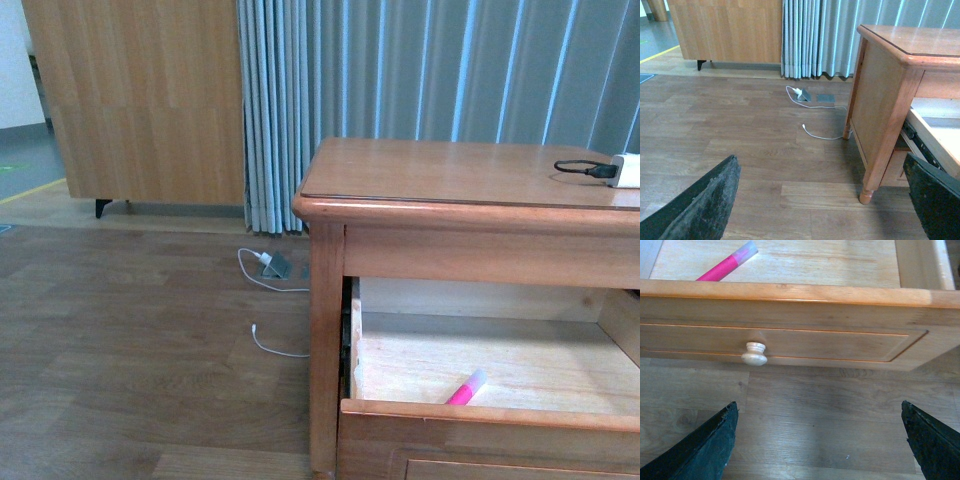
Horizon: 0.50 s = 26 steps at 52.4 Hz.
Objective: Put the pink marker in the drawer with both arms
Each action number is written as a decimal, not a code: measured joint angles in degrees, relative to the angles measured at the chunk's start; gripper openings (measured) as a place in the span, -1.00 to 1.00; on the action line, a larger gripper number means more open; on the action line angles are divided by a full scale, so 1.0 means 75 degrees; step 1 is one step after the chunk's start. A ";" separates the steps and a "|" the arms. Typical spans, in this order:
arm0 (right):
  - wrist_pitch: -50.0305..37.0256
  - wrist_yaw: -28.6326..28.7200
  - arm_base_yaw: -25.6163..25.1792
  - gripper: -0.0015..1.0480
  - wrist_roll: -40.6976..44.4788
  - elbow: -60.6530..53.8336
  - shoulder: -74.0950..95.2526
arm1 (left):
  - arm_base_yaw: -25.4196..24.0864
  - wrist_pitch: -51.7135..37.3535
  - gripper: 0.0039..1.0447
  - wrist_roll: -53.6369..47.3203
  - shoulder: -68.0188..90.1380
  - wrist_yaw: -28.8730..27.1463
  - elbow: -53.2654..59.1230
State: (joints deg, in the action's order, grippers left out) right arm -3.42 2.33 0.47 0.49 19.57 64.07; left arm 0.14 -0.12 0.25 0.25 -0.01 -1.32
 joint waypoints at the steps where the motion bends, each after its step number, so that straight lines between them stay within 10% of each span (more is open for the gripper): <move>1: -0.0134 -0.0052 0.0032 0.84 -0.0015 0.0070 0.0265 | 0.0000 0.0000 0.89 0.0000 0.0000 0.0000 0.0000; 26: -0.2320 -0.0493 0.0189 0.84 -0.0481 0.1766 0.4144 | 0.0000 0.0000 0.89 0.0000 0.0000 0.0000 0.0000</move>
State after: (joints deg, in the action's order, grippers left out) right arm -20.82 -1.37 1.89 -3.11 32.82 95.15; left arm 0.14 -0.12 0.25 0.25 -0.01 -1.32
